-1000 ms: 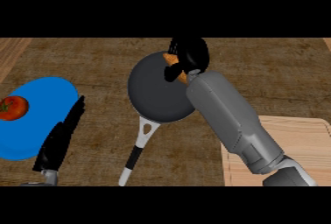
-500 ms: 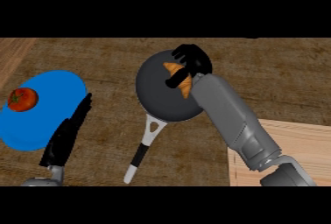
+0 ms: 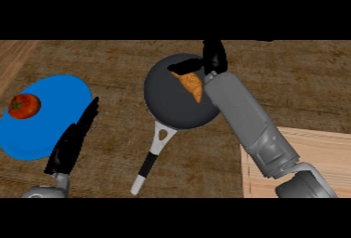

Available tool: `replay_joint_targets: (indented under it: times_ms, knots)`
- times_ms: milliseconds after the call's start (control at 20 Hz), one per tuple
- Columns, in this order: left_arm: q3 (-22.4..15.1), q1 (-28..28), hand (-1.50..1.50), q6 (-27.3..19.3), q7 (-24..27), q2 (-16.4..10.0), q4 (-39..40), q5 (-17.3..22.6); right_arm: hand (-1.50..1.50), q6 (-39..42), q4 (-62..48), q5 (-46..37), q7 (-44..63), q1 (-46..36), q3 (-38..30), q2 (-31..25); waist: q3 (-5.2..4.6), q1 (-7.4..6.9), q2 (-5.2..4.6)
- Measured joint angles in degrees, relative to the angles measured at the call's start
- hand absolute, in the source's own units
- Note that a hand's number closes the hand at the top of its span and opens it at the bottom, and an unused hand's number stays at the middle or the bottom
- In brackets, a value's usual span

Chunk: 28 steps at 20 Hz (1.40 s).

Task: Pick the croissant from the cutting board and place it in the pan

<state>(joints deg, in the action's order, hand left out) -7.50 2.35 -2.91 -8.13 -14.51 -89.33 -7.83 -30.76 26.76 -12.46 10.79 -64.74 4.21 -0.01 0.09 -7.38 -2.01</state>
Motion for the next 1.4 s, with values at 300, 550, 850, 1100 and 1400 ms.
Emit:
replay_joint_targets:
  times_ms: [300, 550, 850, 1100, 1400]
  knots:
    - [0.7, -1.9, 0.0, -0.6, 0.0, -0.1, -0.9, -0.1, -1.5, -10.1, -1.3, 4.5, -6.2, 0.2, -6.1, -0.2, -0.02, 2.2, 0.47]
    - [3.3, -4.4, 0.0, -0.1, 1.0, -1.5, -1.6, 1.1, -1.5, -10.7, -0.5, 8.1, -13.5, 3.8, -11.1, -2.3, -0.03, 4.43, 1.09]
    - [4.5, -6.6, 0.0, -0.1, 1.1, -1.3, -2.2, 1.3, -1.5, -5.3, 2.5, 9.8, -20.6, 10.6, -13.0, -7.5, -0.06, 6.46, 1.77]
    - [5.4, -7.2, 0.0, 0.6, -0.3, -1.4, -3.6, 1.5, -1.5, -0.5, 9.8, 10.1, -20.7, 18.2, -12.2, -12.1, -0.08, 7.45, 2.14]
    - [5.8, -7.2, 0.0, 0.7, -0.8, -0.7, -4.0, 0.8, -1.5, 7.3, 20.4, 12.0, -19.1, 28.1, -12.6, -18.9, -0.1, 7.88, 2.24]
